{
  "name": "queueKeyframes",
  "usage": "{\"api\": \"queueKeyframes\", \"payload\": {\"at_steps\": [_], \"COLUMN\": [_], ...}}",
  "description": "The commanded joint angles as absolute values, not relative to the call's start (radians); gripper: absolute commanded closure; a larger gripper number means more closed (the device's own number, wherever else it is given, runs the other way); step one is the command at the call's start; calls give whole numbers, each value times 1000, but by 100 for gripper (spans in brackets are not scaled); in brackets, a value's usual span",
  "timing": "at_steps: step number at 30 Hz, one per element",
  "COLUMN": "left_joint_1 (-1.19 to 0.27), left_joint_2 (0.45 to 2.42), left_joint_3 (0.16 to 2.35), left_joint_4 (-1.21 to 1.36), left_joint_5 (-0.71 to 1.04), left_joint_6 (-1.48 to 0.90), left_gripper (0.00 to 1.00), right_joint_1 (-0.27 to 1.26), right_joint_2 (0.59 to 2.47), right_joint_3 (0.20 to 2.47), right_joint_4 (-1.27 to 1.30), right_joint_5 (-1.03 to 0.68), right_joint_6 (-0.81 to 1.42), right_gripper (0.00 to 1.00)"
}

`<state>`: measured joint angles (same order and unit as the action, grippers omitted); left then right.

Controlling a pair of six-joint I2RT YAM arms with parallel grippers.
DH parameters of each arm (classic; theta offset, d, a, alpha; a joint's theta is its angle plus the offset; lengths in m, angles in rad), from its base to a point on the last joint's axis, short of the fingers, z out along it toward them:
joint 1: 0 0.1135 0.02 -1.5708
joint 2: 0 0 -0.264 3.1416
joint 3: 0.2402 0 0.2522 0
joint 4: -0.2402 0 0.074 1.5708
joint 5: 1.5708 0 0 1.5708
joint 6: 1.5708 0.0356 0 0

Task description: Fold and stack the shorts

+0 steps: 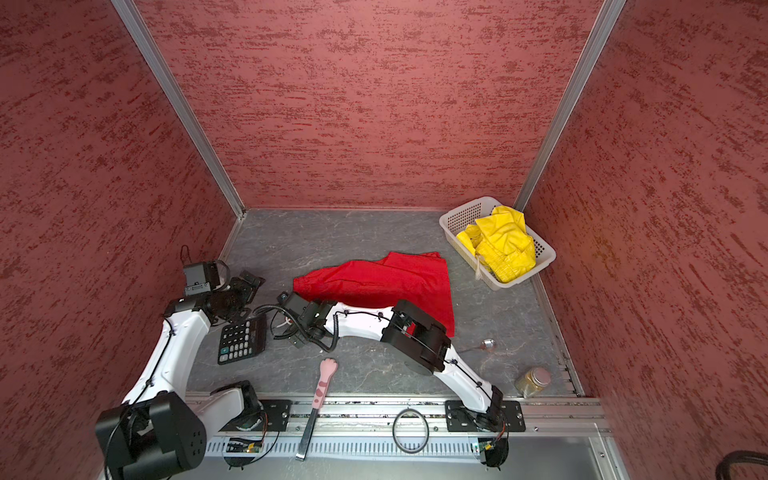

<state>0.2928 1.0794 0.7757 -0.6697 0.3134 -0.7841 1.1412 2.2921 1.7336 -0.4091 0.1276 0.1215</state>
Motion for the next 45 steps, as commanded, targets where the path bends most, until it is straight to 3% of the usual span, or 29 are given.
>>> {"api": "queueKeyframes", "payload": {"at_steps": [1,4,6,8,13,26,38,39,45], "left_joint_1": [302,299,295,284,202,-24,-131,-138,-154], "left_joint_2": [1087,1102,1125,1157,1231,1386,1425,1438,1488], "left_joint_3": [756,735,735,736,729,794,782,781,796], "left_joint_4": [-663,-640,-645,-640,-560,-371,-192,-170,-110], "left_joint_5": [323,326,315,319,329,324,301,310,362], "left_joint_6": [-762,-773,-776,-782,-818,-930,-1012,-1010,-1001], "left_gripper": [1,1,0,0,1,0,0,6,74], "right_joint_1": [1126,1117,1101,1081,1029,948,942,942,937], "right_joint_2": [2323,2335,2335,2314,2191,2024,2029,2029,2003], "right_joint_3": [1770,1752,1727,1678,1518,1329,1328,1328,1315], "right_joint_4": [-400,-381,-359,-305,-118,152,209,210,216], "right_joint_5": [143,164,143,109,68,-205,-287,-285,-256], "right_joint_6": [146,159,179,205,260,343,404,403,404], "right_gripper": [10,28,58,80,100,100,100,100,100]}}
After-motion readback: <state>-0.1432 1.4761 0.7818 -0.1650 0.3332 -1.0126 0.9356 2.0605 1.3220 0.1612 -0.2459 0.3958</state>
